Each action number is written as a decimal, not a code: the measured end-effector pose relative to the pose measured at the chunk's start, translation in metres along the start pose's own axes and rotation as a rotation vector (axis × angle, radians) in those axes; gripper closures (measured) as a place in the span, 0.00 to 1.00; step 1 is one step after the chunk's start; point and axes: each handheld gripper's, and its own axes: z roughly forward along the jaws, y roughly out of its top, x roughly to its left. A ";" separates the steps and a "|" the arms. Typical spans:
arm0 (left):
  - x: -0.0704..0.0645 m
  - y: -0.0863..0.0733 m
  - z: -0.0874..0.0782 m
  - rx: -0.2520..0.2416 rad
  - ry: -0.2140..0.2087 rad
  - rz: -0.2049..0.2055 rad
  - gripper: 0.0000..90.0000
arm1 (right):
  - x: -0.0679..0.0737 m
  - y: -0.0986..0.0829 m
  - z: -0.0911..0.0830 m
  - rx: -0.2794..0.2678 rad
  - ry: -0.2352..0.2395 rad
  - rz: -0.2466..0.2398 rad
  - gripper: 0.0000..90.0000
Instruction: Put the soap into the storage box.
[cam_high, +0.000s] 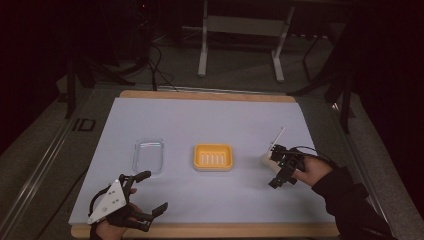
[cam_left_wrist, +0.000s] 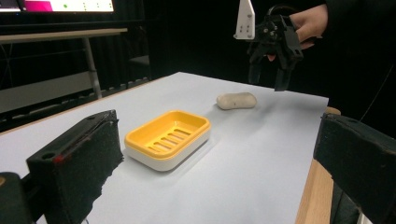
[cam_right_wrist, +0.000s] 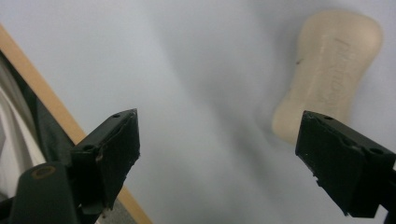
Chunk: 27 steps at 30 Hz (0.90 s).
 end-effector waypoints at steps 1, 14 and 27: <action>0.000 0.000 0.000 0.003 0.002 0.005 0.01 | -0.002 0.000 0.000 -0.003 0.002 0.008 0.15; -0.001 0.000 0.001 0.010 0.003 0.015 0.01 | -0.025 -0.001 0.006 -0.068 -0.045 0.040 0.23; -0.001 0.000 0.001 0.009 0.001 0.015 0.01 | -0.045 -0.001 0.018 -0.130 -0.084 0.076 0.26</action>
